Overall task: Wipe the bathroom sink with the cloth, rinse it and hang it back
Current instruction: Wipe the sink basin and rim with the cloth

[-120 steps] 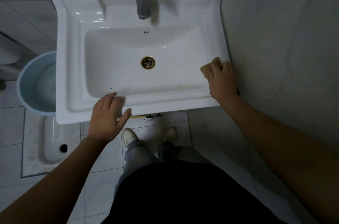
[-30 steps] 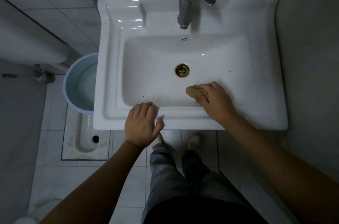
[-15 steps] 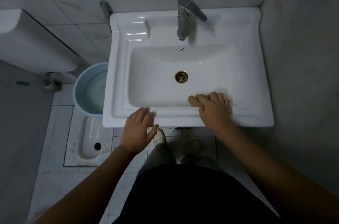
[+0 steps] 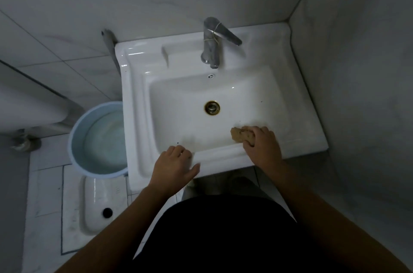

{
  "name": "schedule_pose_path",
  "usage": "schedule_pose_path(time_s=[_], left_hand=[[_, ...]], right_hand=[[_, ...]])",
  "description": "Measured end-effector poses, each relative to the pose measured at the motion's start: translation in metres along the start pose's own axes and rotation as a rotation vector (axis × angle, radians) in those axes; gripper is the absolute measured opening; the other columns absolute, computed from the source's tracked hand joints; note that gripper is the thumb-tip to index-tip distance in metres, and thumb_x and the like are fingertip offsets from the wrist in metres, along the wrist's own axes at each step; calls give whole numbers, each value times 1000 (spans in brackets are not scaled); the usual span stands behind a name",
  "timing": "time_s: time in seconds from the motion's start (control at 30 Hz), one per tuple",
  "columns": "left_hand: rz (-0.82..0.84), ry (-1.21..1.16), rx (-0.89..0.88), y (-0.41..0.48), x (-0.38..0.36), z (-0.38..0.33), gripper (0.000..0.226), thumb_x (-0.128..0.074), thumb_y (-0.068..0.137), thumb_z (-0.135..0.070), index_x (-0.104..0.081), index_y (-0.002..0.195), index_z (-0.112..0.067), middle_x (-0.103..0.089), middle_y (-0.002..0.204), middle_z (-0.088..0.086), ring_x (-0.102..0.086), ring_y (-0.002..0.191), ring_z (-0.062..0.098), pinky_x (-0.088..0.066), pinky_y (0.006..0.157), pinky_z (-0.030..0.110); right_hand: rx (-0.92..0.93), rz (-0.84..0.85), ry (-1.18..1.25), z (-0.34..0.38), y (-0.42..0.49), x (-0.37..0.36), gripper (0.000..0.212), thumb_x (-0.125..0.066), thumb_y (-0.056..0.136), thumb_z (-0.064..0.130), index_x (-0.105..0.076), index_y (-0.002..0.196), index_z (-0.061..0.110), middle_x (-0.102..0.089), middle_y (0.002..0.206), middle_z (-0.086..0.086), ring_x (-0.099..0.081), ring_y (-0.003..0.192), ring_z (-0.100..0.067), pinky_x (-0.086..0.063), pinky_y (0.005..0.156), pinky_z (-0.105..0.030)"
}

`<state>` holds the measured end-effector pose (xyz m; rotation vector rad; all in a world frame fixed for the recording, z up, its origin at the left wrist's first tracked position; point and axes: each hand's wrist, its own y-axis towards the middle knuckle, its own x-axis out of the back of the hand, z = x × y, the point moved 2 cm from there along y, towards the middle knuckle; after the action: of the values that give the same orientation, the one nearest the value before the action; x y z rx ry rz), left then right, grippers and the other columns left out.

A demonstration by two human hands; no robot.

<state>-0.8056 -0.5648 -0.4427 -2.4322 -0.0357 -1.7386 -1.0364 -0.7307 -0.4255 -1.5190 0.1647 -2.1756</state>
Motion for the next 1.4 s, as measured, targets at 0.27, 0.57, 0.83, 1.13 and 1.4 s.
schedule_pose_path(time_s=[0.27, 0.57, 0.83, 1.13, 1.4], left_hand=[[186, -68, -6, 39, 11, 3, 53, -34, 87, -62, -67, 93, -20, -65, 87, -3, -61, 80, 19, -44, 63, 29], [306, -90, 202, 64, 10, -14, 33, -50, 95, -52, -65, 98, -23, -68, 96, -6, -62, 90, 16, -49, 73, 31], [167, -115, 318, 87, 16, -16, 27, -53, 95, -49, -64, 105, -27, -69, 101, -10, -65, 84, 12, -48, 67, 28], [-461, -206, 295, 205, 125, -33, 53, -65, 90, -46, -56, 133, -16, -60, 132, 2, -59, 118, 21, -47, 87, 30], [-418, 108, 62, 278, 126, -51, 78, -59, 81, -61, -53, 139, -9, -54, 138, 19, -51, 125, 36, -47, 101, 44]], right_hand=[[-8, 85, -135, 11, 10, -2, 38, -62, 88, 35, -51, 119, 16, -51, 119, -8, -50, 107, -24, -47, 84, -36], [74, 232, -176, 2, 43, -5, 34, -58, 89, 40, -53, 116, 19, -51, 115, -5, -50, 106, -24, -41, 75, -33], [71, 305, 87, -7, 87, -14, 31, -68, 83, 43, -66, 98, 16, -66, 95, -3, -60, 84, -20, -50, 72, -33], [-109, 128, 628, 21, 135, 41, 21, -66, 72, 45, -68, 83, 26, -74, 70, 3, -72, 70, -17, -60, 73, -43], [-82, 102, 641, 29, 141, 54, 17, -67, 77, 42, -69, 88, 29, -74, 74, 5, -72, 71, -15, -61, 72, -44]])
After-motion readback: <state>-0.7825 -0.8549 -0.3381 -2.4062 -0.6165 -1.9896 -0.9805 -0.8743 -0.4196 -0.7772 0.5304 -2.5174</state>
